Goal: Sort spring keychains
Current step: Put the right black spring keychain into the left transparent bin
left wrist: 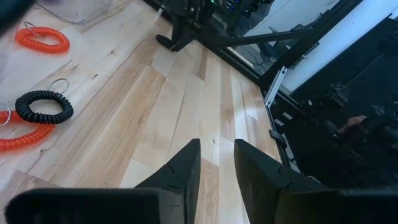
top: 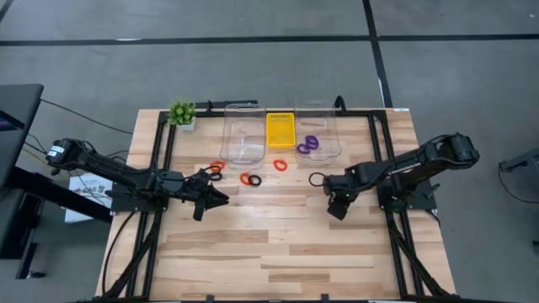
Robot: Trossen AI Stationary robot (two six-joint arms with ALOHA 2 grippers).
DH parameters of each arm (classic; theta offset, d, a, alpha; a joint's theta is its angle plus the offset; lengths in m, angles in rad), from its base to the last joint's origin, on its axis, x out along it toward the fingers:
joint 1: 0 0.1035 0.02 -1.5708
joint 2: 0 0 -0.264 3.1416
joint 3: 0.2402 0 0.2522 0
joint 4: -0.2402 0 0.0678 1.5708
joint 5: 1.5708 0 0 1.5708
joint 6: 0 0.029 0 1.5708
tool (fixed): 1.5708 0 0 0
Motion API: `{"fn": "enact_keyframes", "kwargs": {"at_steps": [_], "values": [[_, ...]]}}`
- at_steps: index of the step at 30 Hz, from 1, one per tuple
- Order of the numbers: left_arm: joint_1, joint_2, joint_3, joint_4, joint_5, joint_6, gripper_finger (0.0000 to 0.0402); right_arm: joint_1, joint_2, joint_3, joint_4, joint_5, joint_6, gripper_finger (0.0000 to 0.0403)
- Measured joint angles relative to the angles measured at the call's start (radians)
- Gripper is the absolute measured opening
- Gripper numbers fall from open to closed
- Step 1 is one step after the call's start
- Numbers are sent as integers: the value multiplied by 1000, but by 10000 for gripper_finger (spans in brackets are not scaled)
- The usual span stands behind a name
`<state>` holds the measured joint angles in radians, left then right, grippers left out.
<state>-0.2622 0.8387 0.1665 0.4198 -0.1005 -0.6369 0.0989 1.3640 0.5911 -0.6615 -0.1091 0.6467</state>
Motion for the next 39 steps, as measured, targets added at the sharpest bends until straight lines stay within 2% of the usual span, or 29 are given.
{"fn": "enact_keyframes", "kwargs": {"at_steps": [6,12,16,26,32,39], "values": [[0,0,0,0,0,0,95,35,0,0,58,-25,42,8],[0,0,0,0,0,0,95,67,-1,0,198,-48,90,15],[0,0,0,0,0,0,95,86,-1,0,298,-49,113,6],[0,0,0,0,0,4,95,95,-1,7,564,-43,115,7],[0,0,0,0,-4,5,95,95,-1,98,572,-19,57,5],[0,0,0,0,-4,12,95,95,-1,283,565,28,-86,5]]}}
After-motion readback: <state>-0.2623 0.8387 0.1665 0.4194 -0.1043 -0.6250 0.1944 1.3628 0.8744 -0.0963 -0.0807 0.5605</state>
